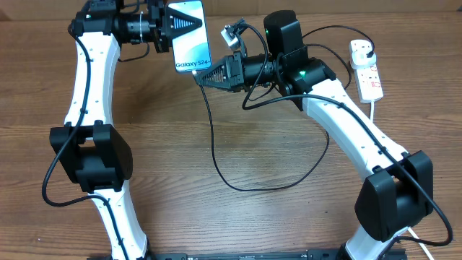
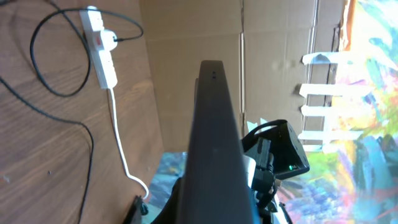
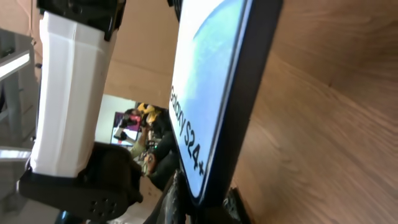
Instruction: Plug charger to phone and switch on socket
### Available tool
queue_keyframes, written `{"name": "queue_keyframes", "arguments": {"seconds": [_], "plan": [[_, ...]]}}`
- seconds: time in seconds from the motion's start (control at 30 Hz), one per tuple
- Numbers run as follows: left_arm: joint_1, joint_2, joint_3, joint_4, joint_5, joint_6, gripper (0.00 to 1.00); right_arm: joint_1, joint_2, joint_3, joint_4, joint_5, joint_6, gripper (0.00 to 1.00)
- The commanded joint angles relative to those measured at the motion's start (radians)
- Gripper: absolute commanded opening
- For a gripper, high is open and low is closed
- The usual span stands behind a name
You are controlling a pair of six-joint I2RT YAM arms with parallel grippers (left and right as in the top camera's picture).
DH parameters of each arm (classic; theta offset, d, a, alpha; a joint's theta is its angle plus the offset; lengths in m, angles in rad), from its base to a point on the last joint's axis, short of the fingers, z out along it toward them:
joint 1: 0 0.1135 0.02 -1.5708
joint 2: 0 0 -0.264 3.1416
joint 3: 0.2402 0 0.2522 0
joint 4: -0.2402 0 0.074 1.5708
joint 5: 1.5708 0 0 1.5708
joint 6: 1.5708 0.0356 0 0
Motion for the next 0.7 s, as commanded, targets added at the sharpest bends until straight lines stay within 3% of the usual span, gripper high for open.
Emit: {"name": "queue_keyframes", "arguments": {"seconds": [0.0,0.33,0.67], "plan": [[-0.031,-0.018,0.003,0.043,0.088,-0.039,0.04,-0.008,0.006,0.006,0.023,0.113,-0.004,0.04],[-0.03,-0.018,0.004,0.148,0.087,-0.081,0.05,-0.01,0.006,0.006,0.037,0.183,0.007,0.04],[-0.024,-0.018,0.005,0.225,0.052,-0.179,0.04,-0.005,0.006,0.006,0.116,0.297,0.159,0.04]]}}
